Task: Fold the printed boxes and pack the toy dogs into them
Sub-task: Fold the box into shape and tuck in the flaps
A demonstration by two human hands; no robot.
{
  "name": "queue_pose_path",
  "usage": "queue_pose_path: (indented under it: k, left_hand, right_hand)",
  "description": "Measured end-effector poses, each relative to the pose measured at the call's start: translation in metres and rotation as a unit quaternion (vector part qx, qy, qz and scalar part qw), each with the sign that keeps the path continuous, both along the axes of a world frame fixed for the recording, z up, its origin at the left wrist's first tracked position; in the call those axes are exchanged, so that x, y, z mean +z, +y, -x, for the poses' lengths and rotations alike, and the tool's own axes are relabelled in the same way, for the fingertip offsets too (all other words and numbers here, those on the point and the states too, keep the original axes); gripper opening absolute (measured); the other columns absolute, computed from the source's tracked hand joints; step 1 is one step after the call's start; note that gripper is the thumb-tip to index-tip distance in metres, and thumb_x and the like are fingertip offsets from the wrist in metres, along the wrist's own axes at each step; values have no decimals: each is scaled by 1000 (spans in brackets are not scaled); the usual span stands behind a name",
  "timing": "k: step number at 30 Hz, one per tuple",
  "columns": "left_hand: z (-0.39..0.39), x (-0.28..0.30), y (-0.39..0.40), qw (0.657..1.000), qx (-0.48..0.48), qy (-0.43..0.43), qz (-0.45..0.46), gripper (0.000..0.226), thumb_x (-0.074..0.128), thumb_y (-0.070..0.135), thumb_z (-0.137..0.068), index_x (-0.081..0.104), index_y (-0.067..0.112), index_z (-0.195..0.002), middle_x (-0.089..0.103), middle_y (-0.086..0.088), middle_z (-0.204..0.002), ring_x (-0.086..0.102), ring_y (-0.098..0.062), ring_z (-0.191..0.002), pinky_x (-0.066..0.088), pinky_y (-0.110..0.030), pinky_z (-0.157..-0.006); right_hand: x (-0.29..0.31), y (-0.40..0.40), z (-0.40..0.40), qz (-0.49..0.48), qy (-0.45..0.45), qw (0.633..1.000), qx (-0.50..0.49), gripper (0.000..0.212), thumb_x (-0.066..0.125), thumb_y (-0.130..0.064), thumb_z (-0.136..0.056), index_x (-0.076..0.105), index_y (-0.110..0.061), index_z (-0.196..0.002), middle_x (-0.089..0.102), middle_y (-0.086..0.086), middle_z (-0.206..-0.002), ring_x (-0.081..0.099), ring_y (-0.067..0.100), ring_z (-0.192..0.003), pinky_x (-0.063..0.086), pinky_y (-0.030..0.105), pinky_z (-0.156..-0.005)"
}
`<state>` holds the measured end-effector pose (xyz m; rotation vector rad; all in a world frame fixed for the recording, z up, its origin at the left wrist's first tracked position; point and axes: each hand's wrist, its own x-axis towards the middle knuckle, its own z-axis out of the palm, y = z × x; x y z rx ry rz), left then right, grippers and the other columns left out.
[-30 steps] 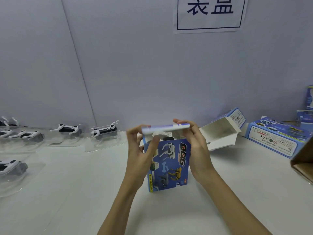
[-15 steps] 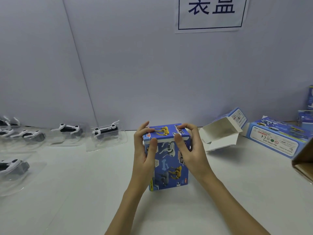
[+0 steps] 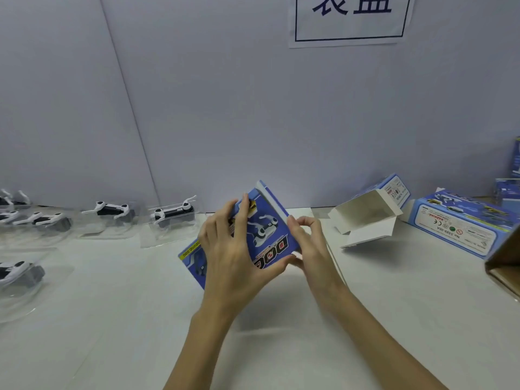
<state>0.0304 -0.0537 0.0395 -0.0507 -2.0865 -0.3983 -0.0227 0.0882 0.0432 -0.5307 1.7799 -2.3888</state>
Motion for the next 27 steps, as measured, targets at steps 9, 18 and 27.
queue_pose_path:
  k: [9, 18, 27]
  left_hand:
    - [0, -6, 12, 995, -65, -33, 67, 106, 75, 75, -71, 34, 31, -157, 40, -10, -153, 38, -31, -139, 32, -58, -114]
    - [-2, -4, 19, 997, 4, -2, 82, 114, 88, 69, -62, 37, 23, -152, 50, -15, -146, 47, -35, -131, 37, -60, -108]
    - [-2, -5, 19, 996, 17, 12, 91, 113, 86, 72, -62, 40, 18, -151, 52, -10, -142, 46, -28, -127, 39, -57, -105]
  right_hand:
    - [15, 35, 19, -61, 97, 993, -12, 34, 64, -44, -96, 58, -33, -127, 76, 1, -111, 76, 24, -101, 64, 34, -71]
    - [12, 21, 9, -81, 162, 983, 4, 46, 53, -39, -100, 53, -42, -146, 71, -1, -130, 72, 21, -113, 65, 37, -79]
    - [10, 26, 10, -84, 184, 979, -2, 44, 55, -37, -97, 56, -42, -141, 72, -3, -127, 73, 20, -109, 63, 27, -71]
